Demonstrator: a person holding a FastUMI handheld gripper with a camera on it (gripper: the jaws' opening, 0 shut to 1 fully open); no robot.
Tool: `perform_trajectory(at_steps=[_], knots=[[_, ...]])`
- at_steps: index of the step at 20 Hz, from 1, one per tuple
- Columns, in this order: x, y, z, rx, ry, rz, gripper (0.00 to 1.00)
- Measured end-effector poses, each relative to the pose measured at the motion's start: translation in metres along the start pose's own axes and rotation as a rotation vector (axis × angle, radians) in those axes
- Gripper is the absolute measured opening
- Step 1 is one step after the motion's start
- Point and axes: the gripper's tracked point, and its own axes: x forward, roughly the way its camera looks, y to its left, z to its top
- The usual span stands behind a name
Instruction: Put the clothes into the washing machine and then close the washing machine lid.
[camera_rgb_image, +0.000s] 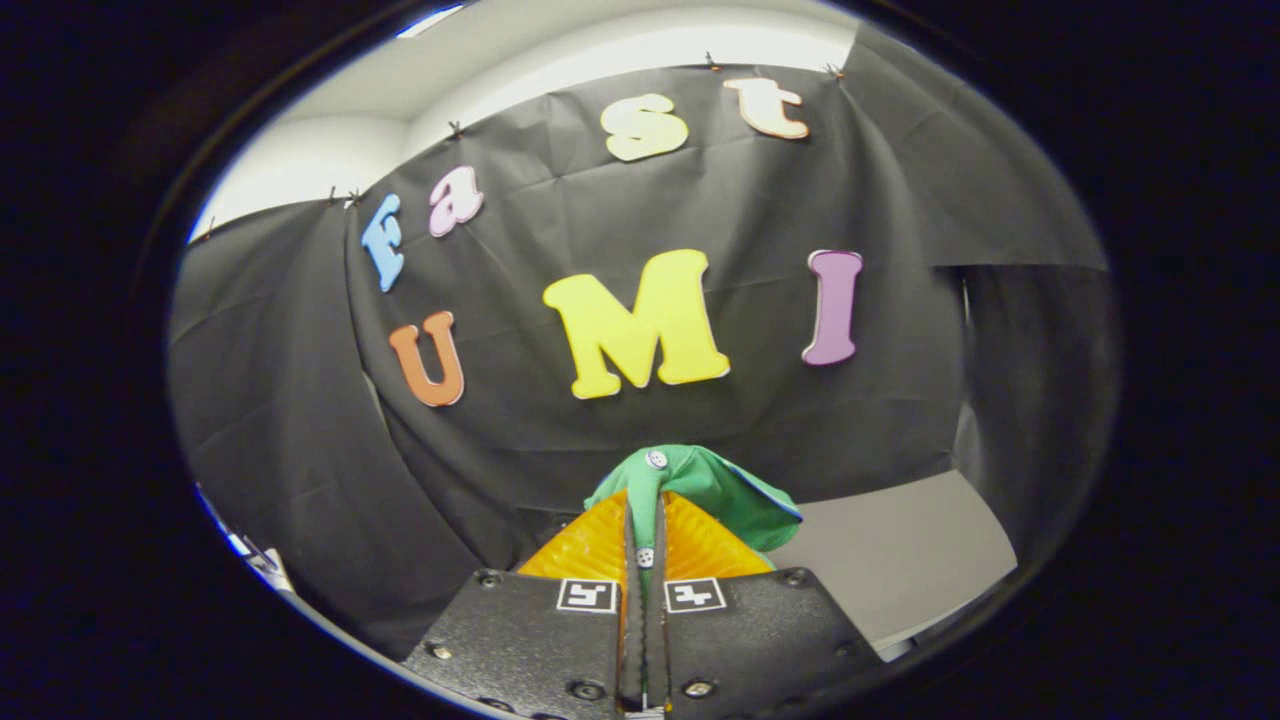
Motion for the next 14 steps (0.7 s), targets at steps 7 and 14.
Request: perform_trajectory(at_steps=[7,14], knots=[[0.04,0.068,-0.023,-0.031,0.054,0.073,0.04],[0.092,0.112,-0.071,-0.036,0.158,0.137,0.05]])
